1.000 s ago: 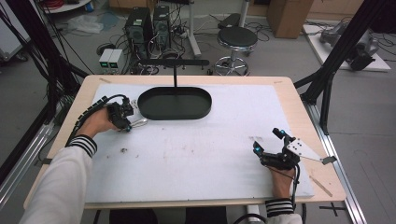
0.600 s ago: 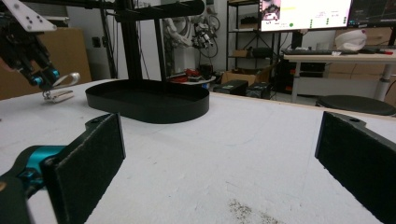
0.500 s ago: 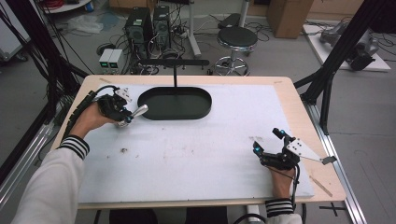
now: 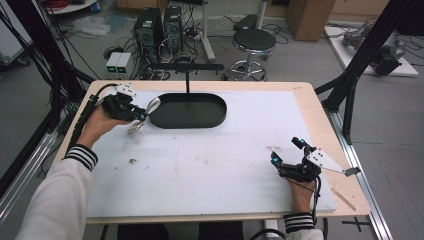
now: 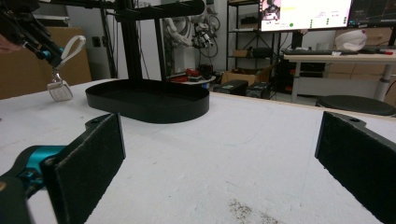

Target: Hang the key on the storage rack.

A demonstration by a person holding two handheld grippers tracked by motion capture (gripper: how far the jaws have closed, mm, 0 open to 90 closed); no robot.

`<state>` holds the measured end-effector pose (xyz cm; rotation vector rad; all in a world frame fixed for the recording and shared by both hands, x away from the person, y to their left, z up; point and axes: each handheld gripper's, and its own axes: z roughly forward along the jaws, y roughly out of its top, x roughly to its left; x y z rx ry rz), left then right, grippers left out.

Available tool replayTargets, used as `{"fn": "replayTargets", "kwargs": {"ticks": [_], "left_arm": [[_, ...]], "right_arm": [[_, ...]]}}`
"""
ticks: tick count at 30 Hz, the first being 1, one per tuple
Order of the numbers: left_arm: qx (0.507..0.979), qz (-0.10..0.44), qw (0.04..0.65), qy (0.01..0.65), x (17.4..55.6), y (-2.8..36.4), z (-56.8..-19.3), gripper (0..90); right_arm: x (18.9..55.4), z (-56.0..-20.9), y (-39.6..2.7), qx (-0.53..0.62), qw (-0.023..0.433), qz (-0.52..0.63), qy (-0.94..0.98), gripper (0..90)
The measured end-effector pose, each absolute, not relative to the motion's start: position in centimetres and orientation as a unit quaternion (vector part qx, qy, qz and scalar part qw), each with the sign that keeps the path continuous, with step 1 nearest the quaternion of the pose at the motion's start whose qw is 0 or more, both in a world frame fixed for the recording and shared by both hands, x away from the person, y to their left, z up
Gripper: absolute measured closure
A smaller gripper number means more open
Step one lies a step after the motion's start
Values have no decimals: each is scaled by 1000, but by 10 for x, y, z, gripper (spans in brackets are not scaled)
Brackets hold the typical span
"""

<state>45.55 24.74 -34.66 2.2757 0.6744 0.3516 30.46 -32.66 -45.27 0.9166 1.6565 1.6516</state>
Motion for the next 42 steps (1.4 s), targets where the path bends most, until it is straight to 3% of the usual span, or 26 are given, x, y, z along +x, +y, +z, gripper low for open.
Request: {"fn": "replayTargets", "kwargs": {"ticks": [10, 42], "left_arm": [[850, 142, 421, 284, 463, 243, -341, 740], [790, 158, 500, 319, 493, 231, -327, 740]], "right_arm": [[305, -453, -327, 347, 309, 625, 628, 5], [305, -453, -327, 347, 309, 625, 627, 5]]}}
